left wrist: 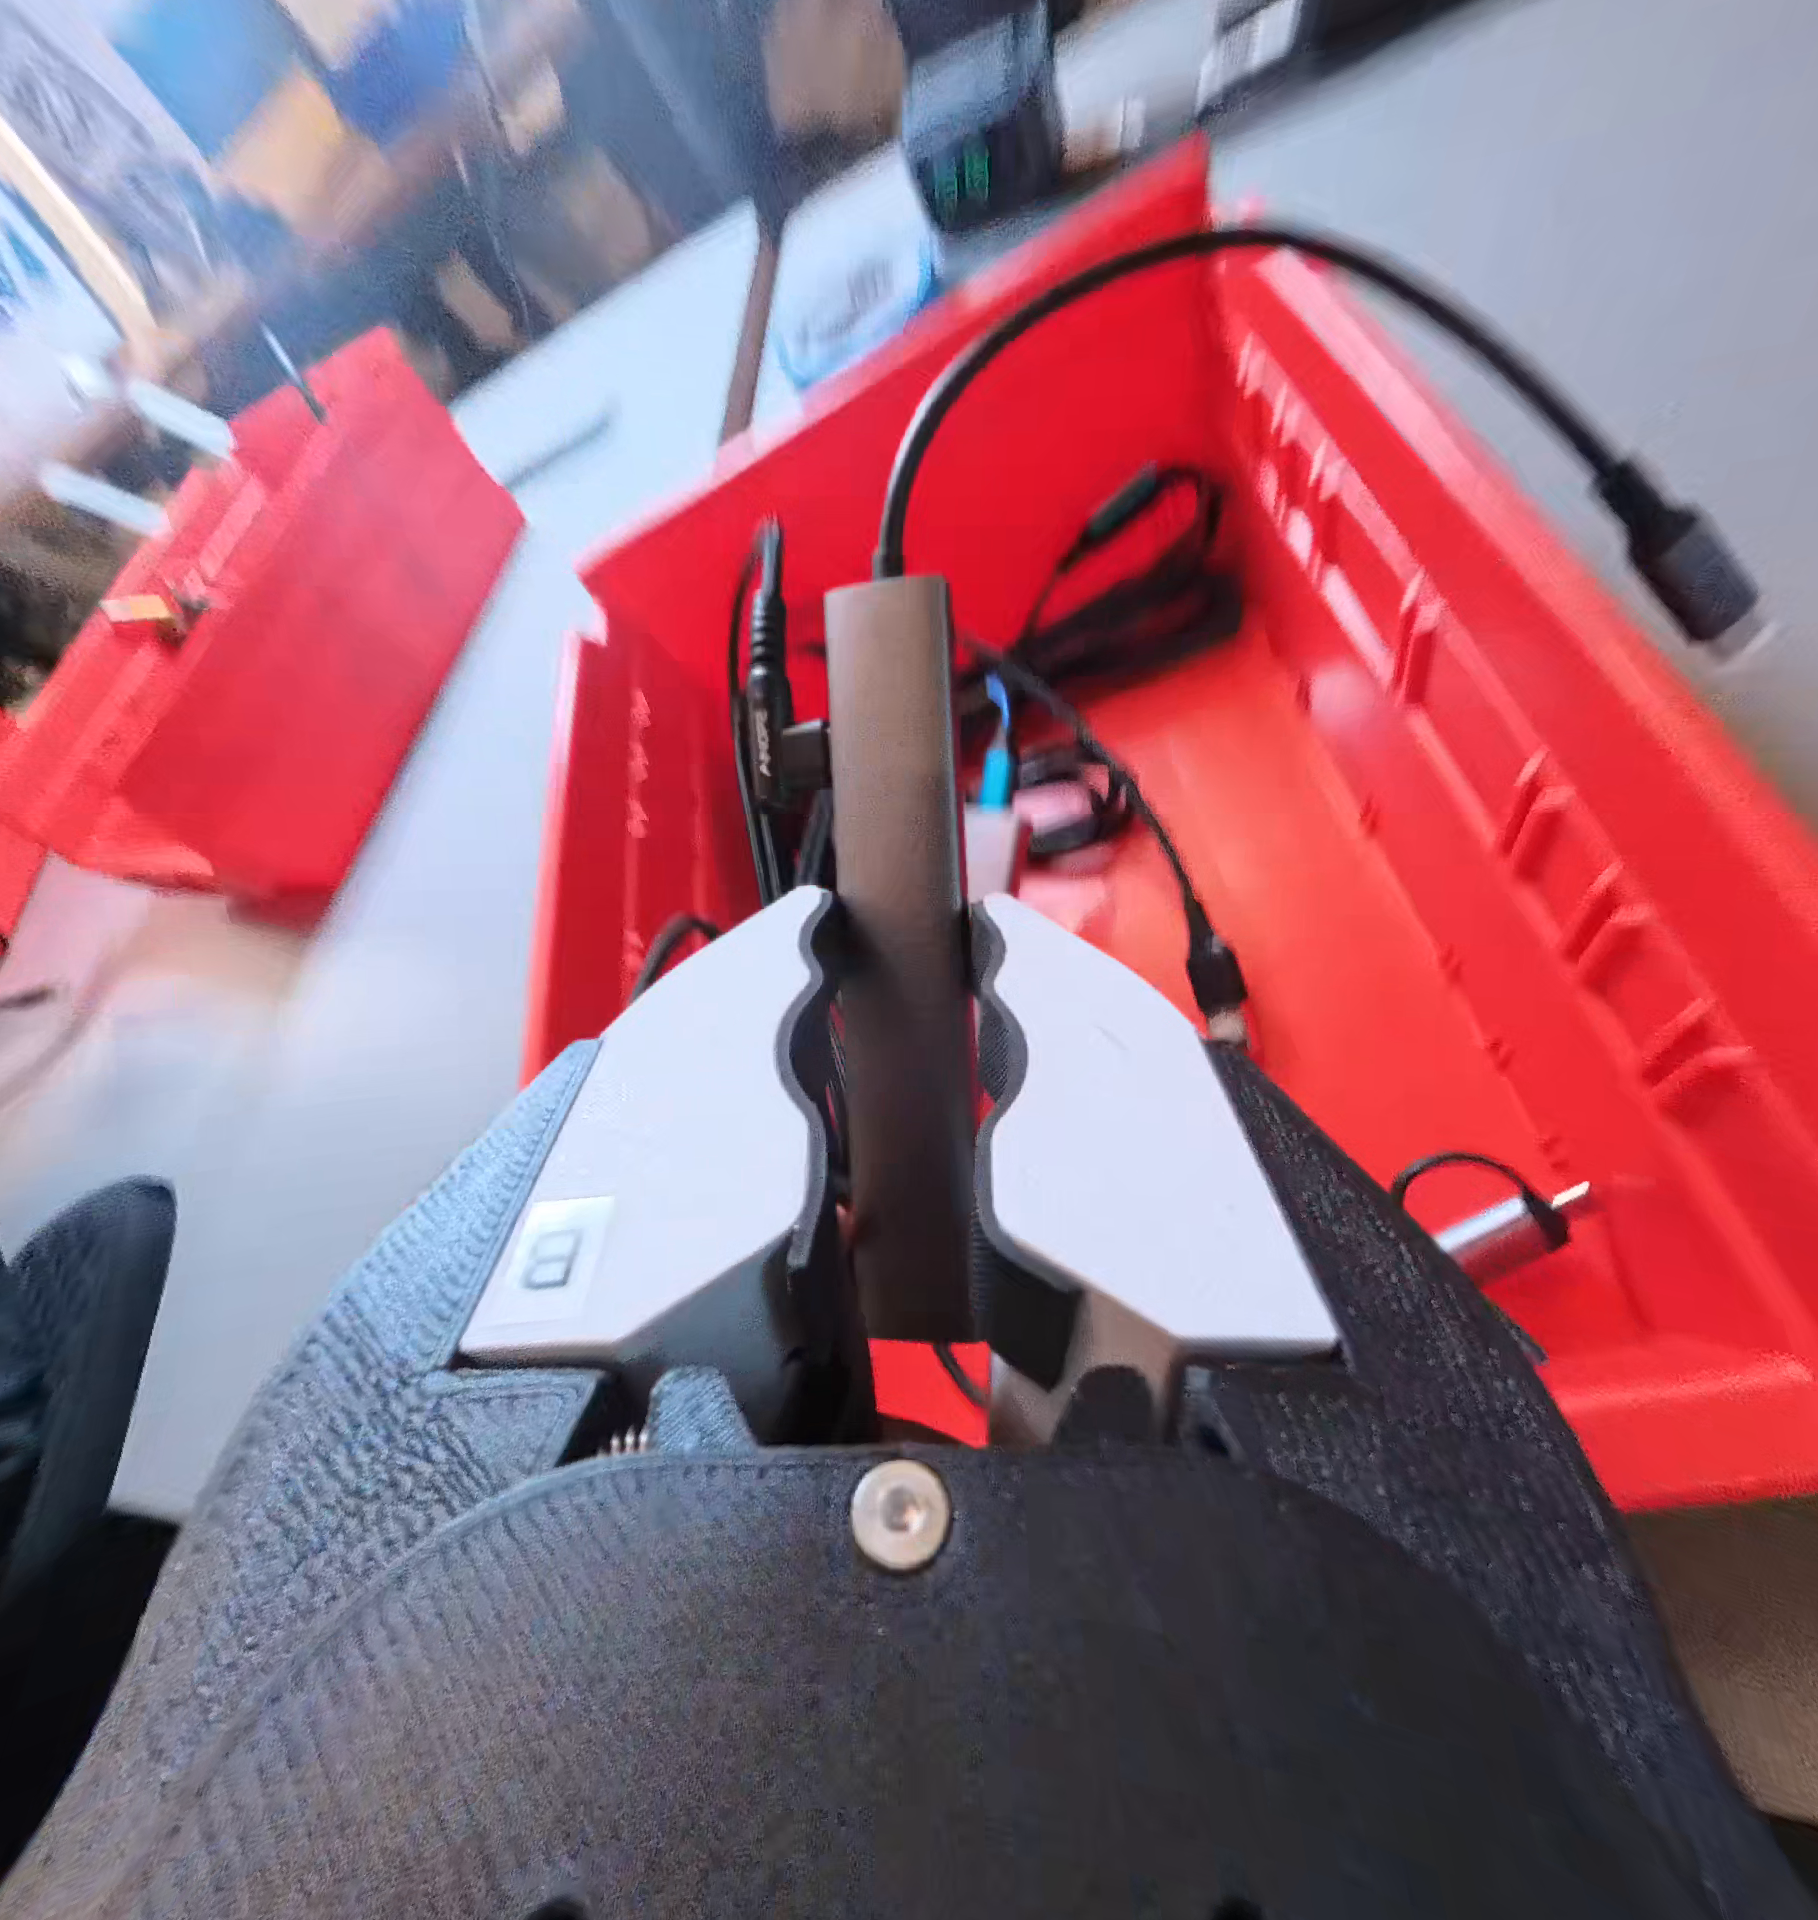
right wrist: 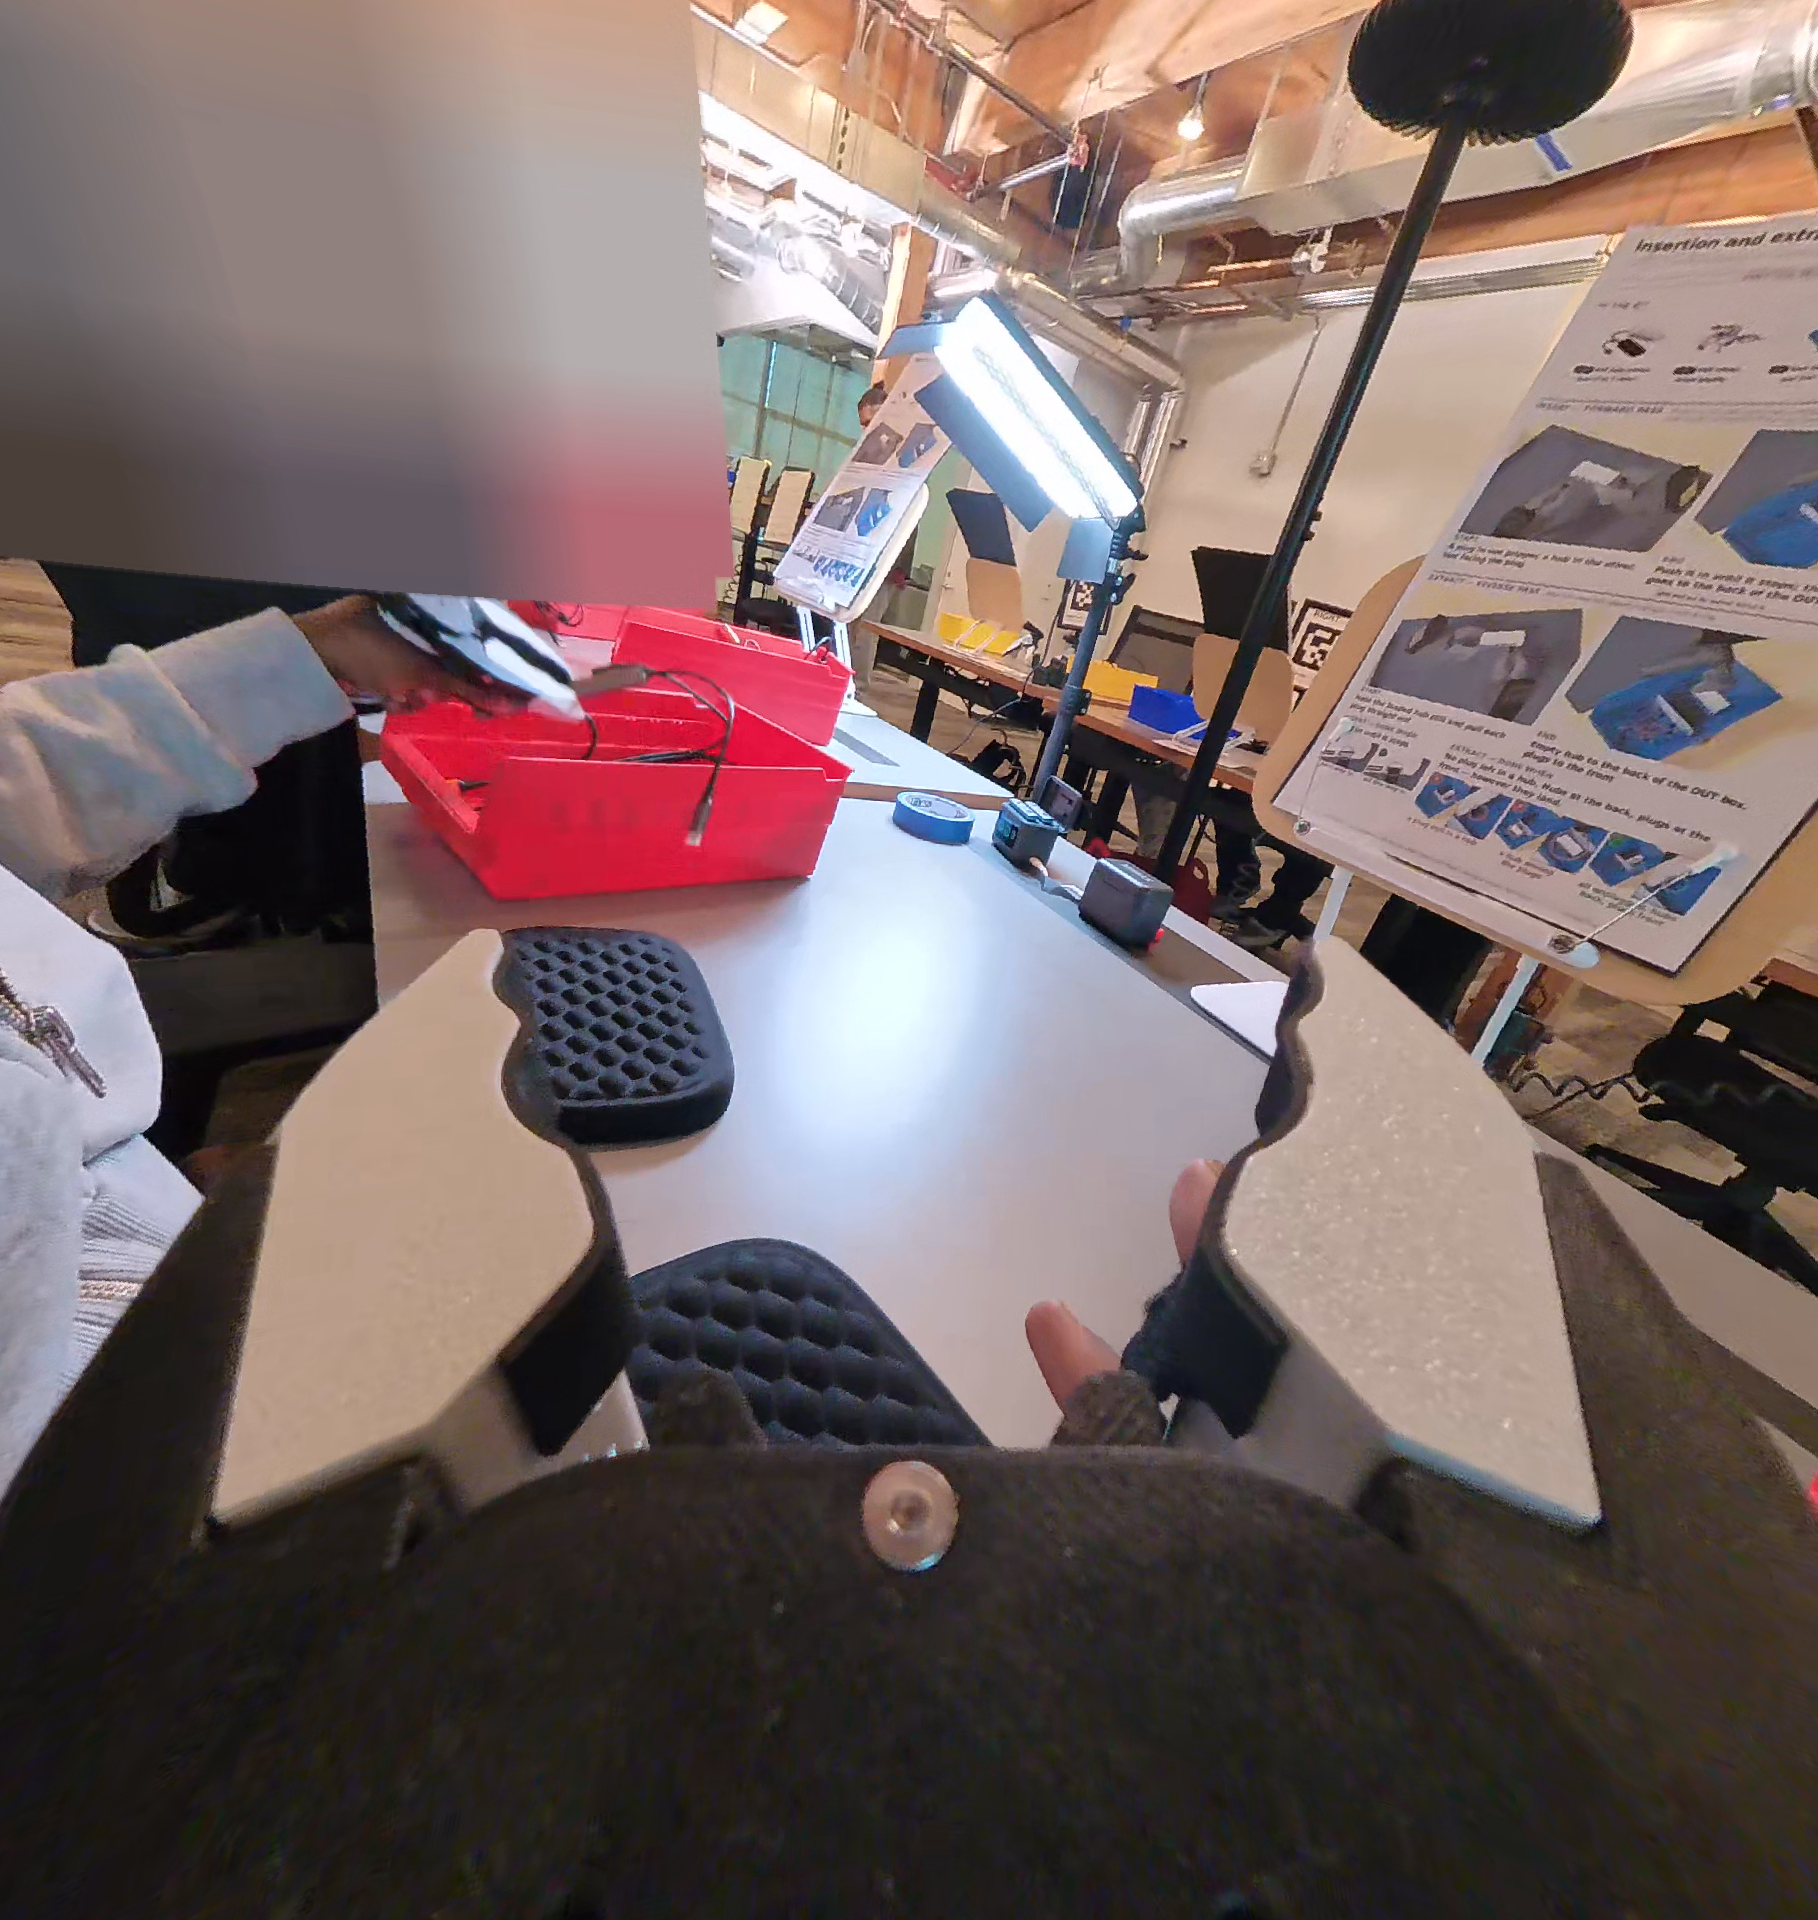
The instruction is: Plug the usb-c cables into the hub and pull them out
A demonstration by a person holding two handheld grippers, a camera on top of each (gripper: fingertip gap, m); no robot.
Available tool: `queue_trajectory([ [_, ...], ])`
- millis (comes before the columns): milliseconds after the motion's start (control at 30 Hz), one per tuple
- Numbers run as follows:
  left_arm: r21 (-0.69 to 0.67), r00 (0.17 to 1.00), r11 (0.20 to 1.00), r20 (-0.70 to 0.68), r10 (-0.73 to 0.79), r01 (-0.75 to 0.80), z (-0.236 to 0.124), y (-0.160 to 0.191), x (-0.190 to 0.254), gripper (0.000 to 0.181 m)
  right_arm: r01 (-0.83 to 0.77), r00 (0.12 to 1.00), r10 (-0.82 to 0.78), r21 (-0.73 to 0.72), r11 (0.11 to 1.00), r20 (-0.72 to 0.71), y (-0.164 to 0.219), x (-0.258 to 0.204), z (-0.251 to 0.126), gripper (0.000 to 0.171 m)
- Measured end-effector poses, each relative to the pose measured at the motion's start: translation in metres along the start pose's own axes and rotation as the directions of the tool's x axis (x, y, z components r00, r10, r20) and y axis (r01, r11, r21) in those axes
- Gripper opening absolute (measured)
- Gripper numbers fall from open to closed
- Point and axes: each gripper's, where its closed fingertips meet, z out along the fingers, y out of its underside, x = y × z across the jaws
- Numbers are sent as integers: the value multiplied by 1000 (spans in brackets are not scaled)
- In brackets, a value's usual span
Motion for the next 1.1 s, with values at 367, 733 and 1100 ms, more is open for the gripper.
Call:
queue_trajectory([
  [367, 510, 994, 859, 67, -90, 44, -70, -118, -60, 24, 58, 998, -58, -37, 998, -3, 6, -2, 3, 131],
  [733, 751, 996, 653, 77, 55, -94, -155, -258, -50, 24, 45, 999, -45, -18, 999, 30, 6, -12, 9, 128],
  [1100, 787, 770, 495, -556, 311, 368, -204, -301, 144, 24, -37, 998, 44, 161, 986, -43, 3, -11, 35, 97],
])
